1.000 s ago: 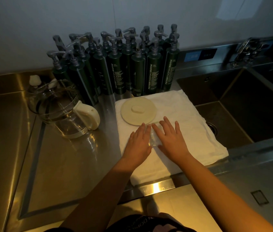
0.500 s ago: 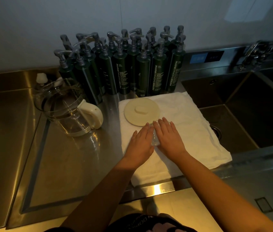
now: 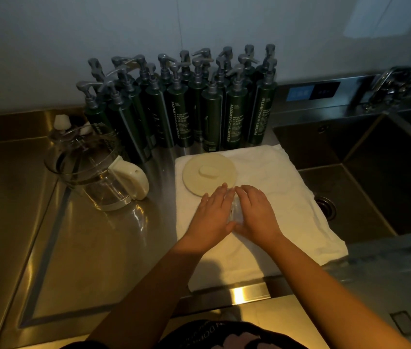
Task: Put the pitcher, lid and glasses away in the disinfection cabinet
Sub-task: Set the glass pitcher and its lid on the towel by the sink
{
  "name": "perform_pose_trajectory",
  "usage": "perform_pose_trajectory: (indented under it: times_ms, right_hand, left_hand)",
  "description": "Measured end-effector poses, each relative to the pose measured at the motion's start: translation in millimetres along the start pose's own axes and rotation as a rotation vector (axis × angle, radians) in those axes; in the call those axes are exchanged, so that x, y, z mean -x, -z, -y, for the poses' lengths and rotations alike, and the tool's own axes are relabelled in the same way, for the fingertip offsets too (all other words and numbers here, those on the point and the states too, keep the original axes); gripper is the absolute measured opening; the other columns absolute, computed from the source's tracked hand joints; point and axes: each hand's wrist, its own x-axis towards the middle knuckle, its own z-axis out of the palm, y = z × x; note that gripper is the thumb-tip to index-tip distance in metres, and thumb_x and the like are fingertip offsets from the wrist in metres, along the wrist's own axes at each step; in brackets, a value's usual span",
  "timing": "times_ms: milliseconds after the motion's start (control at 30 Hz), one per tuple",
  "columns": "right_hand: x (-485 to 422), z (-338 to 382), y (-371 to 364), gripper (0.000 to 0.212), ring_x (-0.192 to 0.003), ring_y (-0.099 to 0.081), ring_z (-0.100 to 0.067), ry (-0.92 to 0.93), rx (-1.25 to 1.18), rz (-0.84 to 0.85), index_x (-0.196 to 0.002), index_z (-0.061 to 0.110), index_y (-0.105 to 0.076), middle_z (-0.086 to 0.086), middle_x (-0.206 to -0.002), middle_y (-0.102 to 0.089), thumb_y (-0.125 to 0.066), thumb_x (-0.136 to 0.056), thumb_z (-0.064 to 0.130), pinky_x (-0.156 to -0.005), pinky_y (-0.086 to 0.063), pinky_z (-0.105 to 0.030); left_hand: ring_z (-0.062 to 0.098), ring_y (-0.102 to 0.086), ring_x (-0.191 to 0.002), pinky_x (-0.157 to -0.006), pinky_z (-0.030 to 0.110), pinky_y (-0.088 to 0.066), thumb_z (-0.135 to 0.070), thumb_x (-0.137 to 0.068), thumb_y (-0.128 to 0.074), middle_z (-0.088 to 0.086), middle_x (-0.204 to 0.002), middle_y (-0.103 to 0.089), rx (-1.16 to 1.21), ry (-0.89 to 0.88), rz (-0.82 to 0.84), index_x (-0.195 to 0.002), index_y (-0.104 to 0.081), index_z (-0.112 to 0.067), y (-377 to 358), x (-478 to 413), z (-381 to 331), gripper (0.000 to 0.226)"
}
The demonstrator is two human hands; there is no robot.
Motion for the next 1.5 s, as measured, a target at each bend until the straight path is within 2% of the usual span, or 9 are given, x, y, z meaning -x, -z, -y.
perform_pose_trajectory:
  times_ms: [133,533,733,933,1167,1267,1400,1500]
  right_hand:
    - [-3.6,-9.3,7.6,0.094,-0.101,-0.061,-0.032,-0.009,-0.076,-0.035,-0.119,-0.001,-0.054,-0.018,-0.113,-0.061,-0.091,-0.042,0.040,-0.090,-0.046,-0.037]
    - [-26.0,-61.1,24.4,0.095,-0.120,-0.042,-0.026,-0.225,-0.355,-0.033,-0.135,0.004,-0.036,-0.014,-0.132,-0.044,-0.085,-0.061,0.035,-0.095,-0.022,-0.019]
    - [-44.3,-77.4,17.8,0.095,-0.123,-0.039,-0.025,-0.326,-0.501,-0.044,-0.137,0.004,-0.031,-0.014,-0.135,-0.038,-0.086,-0.062,0.026,-0.096,-0.024,-0.018]
    - [-64.4,-83.0,5.3,0.092,-0.119,-0.043,-0.022,-0.424,-0.637,-0.072,-0.133,0.008,-0.032,-0.009,-0.131,-0.039,-0.086,-0.061,0.026,-0.090,-0.032,-0.018]
    - [-78.4,-88.2,-8.2,0.095,-0.118,-0.042,-0.014,-0.510,-0.776,-0.101,-0.137,0.011,-0.027,-0.008,-0.136,-0.037,-0.085,-0.063,0.028,-0.093,-0.034,-0.020]
    - [-84.8,-88.3,-10.1,0.093,-0.113,-0.041,-0.008,-0.550,-0.826,-0.128,-0.137,0.013,-0.026,-0.004,-0.135,-0.039,-0.084,-0.066,0.026,-0.092,-0.035,-0.020]
    - [-88.8,-87.4,-13.1,0.085,-0.111,-0.044,-0.010,-0.576,-0.907,-0.169,-0.136,0.010,-0.026,0.001,-0.124,-0.041,-0.080,-0.071,0.018,-0.088,-0.036,-0.017]
    - [-85.8,-90.1,-18.1,0.084,-0.111,-0.044,-0.011,-0.583,-0.929,-0.178,-0.136,0.011,-0.025,-0.002,-0.127,-0.042,-0.079,-0.071,0.017,-0.090,-0.037,-0.018]
  left_hand:
    - [0.017,0.001,-0.144,-0.115,0.036,0.000,-0.036,-0.092,-0.050,0.005,-0.158,0.000,-0.030,-0.015,0.020,-0.149,-0.004,-0.014,3.2,-13.8,-7.1,0.077]
    - [0.016,-0.005,-0.144,-0.114,0.035,-0.003,-0.033,-0.092,-0.051,0.004,-0.157,-0.006,0.057,-0.015,-0.017,-0.149,-0.005,-0.014,4.2,-64.0,-37.0,0.076]
    - [0.014,-0.003,-0.144,-0.114,0.036,0.000,-0.031,-0.097,-0.042,0.002,-0.158,-0.006,0.019,0.014,-0.014,-0.149,-0.007,-0.016,2.6,-83.1,-36.0,0.065]
    - [0.014,-0.004,-0.144,-0.114,0.037,-0.002,-0.025,-0.097,-0.039,0.001,-0.158,-0.005,-0.004,0.022,-0.012,-0.149,-0.010,-0.015,2.4,-98.8,-26.9,0.061]
    - [0.014,-0.004,-0.144,-0.114,0.040,-0.004,-0.022,-0.096,-0.039,0.001,-0.157,-0.008,0.023,0.019,-0.018,-0.149,-0.013,-0.014,1.0,-116.8,-22.4,0.059]
    - [0.013,-0.003,-0.144,-0.114,0.041,-0.004,-0.023,-0.097,-0.039,0.001,-0.158,-0.008,0.013,0.010,-0.026,-0.149,-0.013,-0.015,0.7,-125.0,-21.8,0.059]
    - [0.014,-0.003,-0.144,-0.114,0.042,-0.004,-0.023,-0.097,-0.040,0.002,-0.158,-0.008,0.023,0.005,-0.030,-0.149,-0.015,-0.015,1.2,-131.2,-22.6,0.058]
    - [0.013,-0.002,-0.144,-0.114,0.044,-0.004,-0.023,-0.097,-0.039,0.001,-0.158,-0.007,0.012,-0.019,-0.013,-0.149,-0.016,-0.015,-1.1,-131.5,-22.3,0.057]
